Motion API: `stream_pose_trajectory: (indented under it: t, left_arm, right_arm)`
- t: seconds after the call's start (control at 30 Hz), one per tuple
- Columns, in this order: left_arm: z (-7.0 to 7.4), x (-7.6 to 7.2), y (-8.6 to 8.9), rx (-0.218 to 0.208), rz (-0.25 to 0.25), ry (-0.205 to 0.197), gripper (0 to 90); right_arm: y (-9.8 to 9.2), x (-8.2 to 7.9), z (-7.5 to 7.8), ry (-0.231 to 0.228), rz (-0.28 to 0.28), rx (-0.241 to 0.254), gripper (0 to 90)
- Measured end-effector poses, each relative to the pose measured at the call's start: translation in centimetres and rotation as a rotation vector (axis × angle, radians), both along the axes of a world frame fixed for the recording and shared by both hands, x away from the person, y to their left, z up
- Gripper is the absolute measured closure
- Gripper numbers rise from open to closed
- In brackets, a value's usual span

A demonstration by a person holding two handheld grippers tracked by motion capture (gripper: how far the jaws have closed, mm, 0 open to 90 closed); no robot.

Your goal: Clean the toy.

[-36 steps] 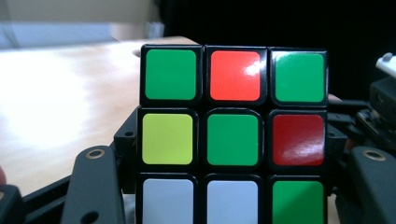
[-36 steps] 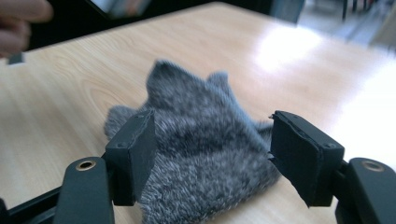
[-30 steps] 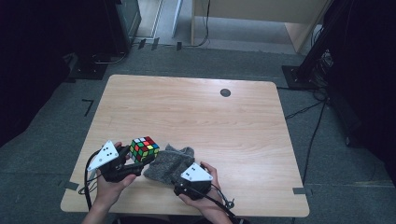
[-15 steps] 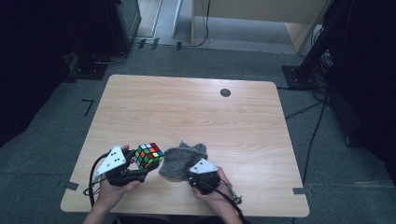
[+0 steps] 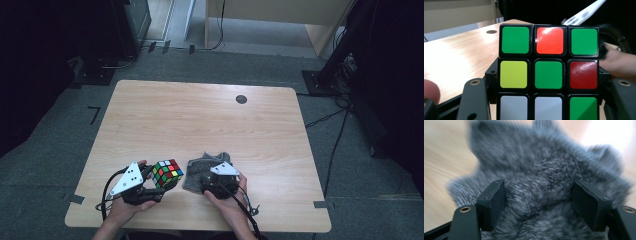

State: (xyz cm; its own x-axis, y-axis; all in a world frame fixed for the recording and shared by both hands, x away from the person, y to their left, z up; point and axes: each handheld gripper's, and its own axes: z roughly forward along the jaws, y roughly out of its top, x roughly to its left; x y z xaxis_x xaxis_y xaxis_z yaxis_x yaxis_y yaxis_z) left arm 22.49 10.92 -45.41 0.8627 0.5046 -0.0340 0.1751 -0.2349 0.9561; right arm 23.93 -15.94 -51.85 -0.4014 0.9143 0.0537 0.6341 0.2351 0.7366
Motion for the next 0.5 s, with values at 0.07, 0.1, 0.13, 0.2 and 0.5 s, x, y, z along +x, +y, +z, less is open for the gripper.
stream_pose_trajectory:
  t: [0.07, 0.1, 0.13, 0.2, 0.5]
  left_arm:
    - [0.0, -0.1, 0.0, 0.004, -0.002, -0.004, 33.9]
    - [0.0, -0.1, 0.0, 0.006, 0.005, -0.009, 33.9]
    - [0.0, -0.1, 0.1, 0.008, 0.010, -0.014, 33.9]
    - [0.0, 0.0, 0.1, 0.013, 0.020, -0.016, 33.9]
    - [-1.5, 0.2, -1.2, 0.101, 0.025, -0.057, 33.9]
  right_arm:
    - [0.3, -0.2, 0.0, -0.025, 0.009, -0.047, 34.9]
    - [0.2, -0.2, 0.0, -0.022, 0.003, -0.046, 41.7]
    - [-0.1, -0.2, 0.1, -0.026, -0.006, -0.043, 50.6]
    - [-1.0, -0.2, 0.0, -0.040, -0.008, -0.032, 65.0]
    - [-4.1, -2.3, 4.4, -0.180, 0.097, 0.236, 72.0]
